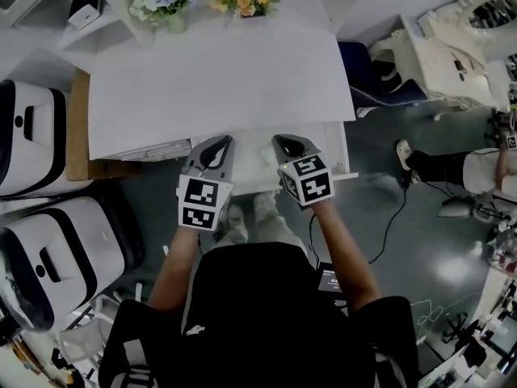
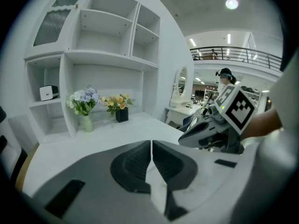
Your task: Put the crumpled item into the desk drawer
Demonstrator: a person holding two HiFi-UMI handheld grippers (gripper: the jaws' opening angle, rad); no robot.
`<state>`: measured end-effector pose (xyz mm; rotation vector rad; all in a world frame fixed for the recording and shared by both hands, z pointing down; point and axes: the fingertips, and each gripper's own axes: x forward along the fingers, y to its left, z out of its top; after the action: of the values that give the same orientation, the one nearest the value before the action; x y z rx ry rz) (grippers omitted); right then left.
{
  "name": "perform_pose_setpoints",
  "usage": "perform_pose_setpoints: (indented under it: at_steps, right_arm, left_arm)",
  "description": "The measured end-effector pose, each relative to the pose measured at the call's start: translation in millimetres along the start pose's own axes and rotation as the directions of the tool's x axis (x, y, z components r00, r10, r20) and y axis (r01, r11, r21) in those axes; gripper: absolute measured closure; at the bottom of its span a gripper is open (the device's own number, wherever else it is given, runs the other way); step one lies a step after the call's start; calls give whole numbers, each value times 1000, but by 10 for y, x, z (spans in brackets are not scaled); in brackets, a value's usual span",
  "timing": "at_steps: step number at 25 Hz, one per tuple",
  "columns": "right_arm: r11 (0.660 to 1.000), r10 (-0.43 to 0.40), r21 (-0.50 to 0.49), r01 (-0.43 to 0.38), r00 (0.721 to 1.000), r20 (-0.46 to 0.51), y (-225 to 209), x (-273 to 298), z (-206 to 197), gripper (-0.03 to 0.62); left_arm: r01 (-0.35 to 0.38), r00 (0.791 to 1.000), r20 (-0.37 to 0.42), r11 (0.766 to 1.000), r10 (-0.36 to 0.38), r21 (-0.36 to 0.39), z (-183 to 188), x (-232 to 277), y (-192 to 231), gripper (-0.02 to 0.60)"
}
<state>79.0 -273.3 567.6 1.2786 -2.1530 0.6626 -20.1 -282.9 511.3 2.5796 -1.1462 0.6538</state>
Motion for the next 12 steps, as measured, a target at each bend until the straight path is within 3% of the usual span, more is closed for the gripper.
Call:
perform_pose_setpoints:
  at_steps: [12]
  right_arm:
    - [997,-65,-17,70,977,204,289,-636,608,599]
  left_arm:
    - [15,994,106,997,-23,78,350,-449,-108,571]
